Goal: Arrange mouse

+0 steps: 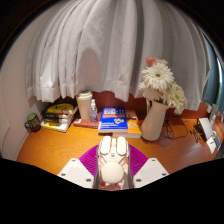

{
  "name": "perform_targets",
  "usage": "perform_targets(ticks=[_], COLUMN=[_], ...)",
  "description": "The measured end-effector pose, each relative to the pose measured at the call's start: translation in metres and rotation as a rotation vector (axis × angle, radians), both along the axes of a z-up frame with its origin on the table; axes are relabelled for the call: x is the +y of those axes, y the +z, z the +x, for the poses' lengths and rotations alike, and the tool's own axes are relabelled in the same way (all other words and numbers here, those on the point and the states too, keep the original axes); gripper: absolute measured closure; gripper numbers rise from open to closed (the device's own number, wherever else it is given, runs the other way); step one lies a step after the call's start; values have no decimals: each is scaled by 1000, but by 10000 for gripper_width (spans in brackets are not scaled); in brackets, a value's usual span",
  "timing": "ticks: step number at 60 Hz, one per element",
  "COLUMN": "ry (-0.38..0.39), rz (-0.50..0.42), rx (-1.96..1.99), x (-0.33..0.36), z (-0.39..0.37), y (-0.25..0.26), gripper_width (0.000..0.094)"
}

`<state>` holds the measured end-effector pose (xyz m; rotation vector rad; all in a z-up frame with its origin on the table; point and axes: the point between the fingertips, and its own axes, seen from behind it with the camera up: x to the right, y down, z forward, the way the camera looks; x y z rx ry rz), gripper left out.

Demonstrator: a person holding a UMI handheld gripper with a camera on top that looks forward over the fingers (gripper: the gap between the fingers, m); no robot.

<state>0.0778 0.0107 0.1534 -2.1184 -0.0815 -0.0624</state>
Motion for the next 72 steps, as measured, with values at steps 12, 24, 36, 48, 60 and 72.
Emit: perform_targets(ticks=[12, 24, 36, 48, 60, 72], ry=[31, 40, 31, 45, 2, -42], rz=[-163, -244, -195, -252, -201, -131], rx=[49, 70, 80, 38, 25, 48], x=[-10, -19, -13, -23, -47, -110], z=[-11, -22, -22, -27, -40, -60], y=[-106, -166, -165, -159, -79, 5], gripper_width=[543, 522, 406, 72, 74, 76])
